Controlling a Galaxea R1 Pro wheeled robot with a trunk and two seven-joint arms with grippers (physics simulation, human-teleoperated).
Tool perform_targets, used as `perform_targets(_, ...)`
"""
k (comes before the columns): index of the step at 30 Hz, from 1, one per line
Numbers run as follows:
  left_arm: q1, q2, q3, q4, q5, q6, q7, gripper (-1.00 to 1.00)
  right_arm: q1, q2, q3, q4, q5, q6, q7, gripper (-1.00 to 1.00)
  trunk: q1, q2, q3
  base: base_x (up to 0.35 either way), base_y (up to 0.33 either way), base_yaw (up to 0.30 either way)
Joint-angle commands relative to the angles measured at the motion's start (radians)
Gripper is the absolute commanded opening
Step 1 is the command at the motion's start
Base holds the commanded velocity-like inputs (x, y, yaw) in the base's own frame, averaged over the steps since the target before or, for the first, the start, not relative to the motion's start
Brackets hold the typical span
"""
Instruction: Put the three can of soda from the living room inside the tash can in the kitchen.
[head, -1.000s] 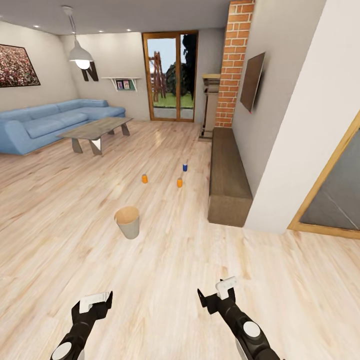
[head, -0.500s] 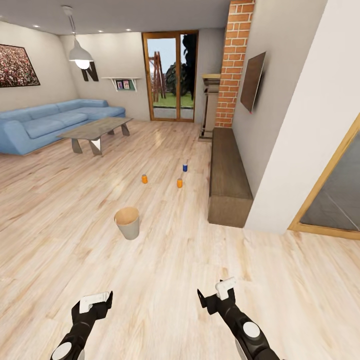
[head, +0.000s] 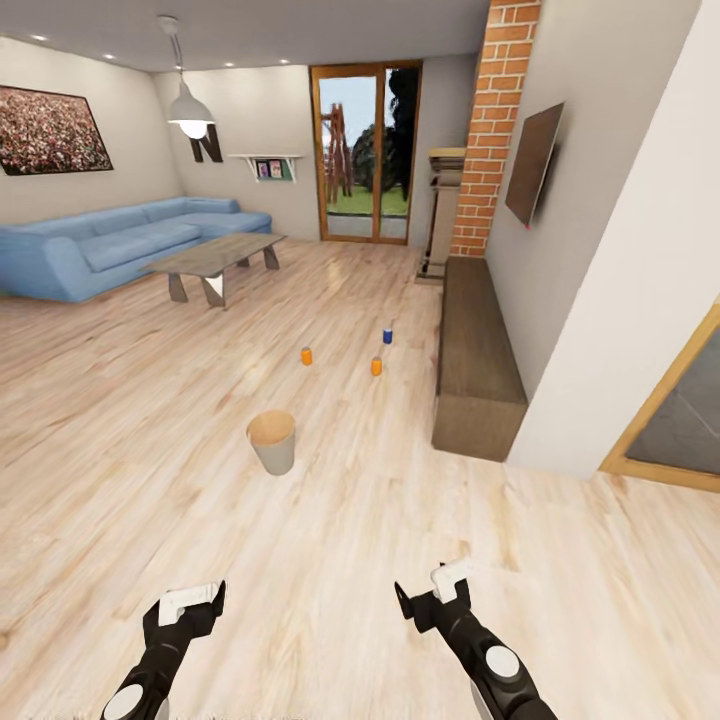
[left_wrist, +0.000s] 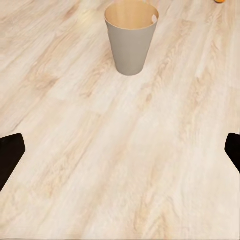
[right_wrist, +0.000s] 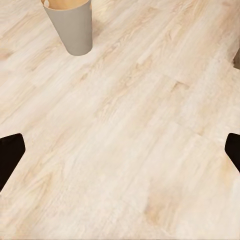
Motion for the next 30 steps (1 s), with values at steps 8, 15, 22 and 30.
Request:
perform_targets(8, -0.001, 0.0, 0.001, 0.0, 0.001, -0.003, 0.001, 1.0, 0.0, 0.0, 0.001, 0.006, 0.0, 0.0, 0.0, 1.0, 0.0, 0.0, 0.0, 0.0, 0.0, 0.242)
perform_targets(15, 0.0, -0.001, 0.001, 0.0, 0.001, -0.003, 0.003, 1.0, 0.0, 0.0, 0.002, 0.006, 0.0, 0.0, 0.0, 1.0, 0.0, 0.0, 0.0, 0.0, 0.0, 0.245)
perform_targets(22, 0.0, 0.0, 0.001, 0.0, 0.001, -0.003, 0.003, 1.0, 0.0, 0.0, 0.002, 0.006, 0.0, 0.0, 0.001, 1.0, 0.0, 0.0, 0.0, 0.0, 0.0, 0.245)
perform_targets(30, 0.0, -0.001, 0.001, 0.021, 0.002, -0.005, 0.003, 1.0, 0.0, 0.0, 0.002, 0.007, 0.0, 0.002, 0.0, 1.0, 0.0, 0.0, 0.0, 0.0, 0.0, 0.148)
